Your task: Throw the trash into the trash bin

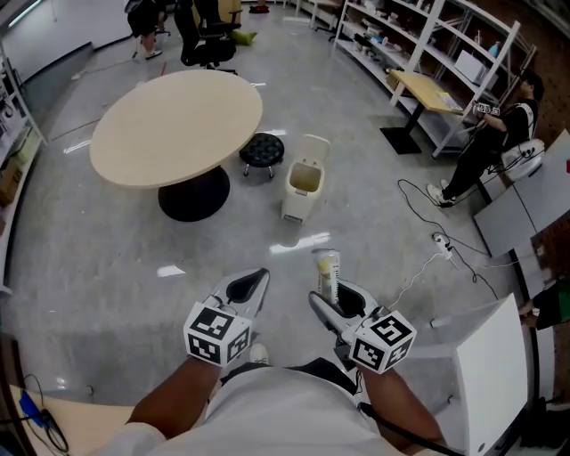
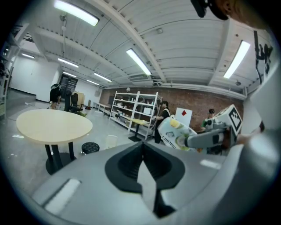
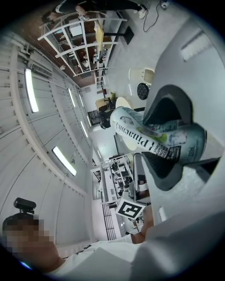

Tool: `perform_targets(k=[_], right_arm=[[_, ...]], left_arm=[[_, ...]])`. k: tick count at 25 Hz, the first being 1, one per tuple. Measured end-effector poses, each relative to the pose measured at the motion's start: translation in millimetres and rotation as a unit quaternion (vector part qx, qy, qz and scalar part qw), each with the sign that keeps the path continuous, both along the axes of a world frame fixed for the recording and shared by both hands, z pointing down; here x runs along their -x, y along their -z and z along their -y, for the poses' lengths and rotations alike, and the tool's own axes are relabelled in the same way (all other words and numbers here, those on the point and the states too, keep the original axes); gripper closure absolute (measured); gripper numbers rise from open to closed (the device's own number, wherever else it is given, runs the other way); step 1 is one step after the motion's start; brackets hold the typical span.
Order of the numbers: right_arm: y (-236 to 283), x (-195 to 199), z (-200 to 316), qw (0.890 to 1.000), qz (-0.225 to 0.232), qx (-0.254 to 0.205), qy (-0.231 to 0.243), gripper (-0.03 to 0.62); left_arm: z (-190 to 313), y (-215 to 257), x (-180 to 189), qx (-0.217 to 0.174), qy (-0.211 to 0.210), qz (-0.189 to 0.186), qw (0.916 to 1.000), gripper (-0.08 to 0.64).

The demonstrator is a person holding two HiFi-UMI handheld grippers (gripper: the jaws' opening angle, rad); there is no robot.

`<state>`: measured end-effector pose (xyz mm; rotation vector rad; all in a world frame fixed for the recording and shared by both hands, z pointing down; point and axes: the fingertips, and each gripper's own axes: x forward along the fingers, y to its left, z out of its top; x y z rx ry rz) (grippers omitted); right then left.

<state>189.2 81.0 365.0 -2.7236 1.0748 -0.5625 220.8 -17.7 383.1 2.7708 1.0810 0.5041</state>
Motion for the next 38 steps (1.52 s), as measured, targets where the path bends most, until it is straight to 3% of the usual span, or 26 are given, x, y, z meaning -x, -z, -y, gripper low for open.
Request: perform_targets(k=[10, 20, 27, 38], right_arm=[[-6.0, -22.4, -11.7, 1.0, 0.014, -0.007, -0.027, 0.397], [-23.9, -63.8, -35.2, 0.999, 0.029, -0.016, -0.022, 0.397], [-27.7, -114.4, -51.1, 0.999, 0.03, -0.024, -0.013, 0.397], [-14.0, -210.2, -104.4, 1.0, 0.006, -0.029, -0.005, 0.397]], left_arm=[[0.0, -15.5, -31.6, 0.004, -0.005, 0.024, 0.9997, 0.554], [-13.5, -23.5, -65.4, -0.011, 0.003, 0.029, 0.9995, 0.554], [-35.1, -25.7, -118.8, 0.011, 0.009, 0.052, 0.9985, 0.554], [-93.4, -16.1, -212.4, 0.006, 0.006, 0.042, 0.9991, 0.554]])
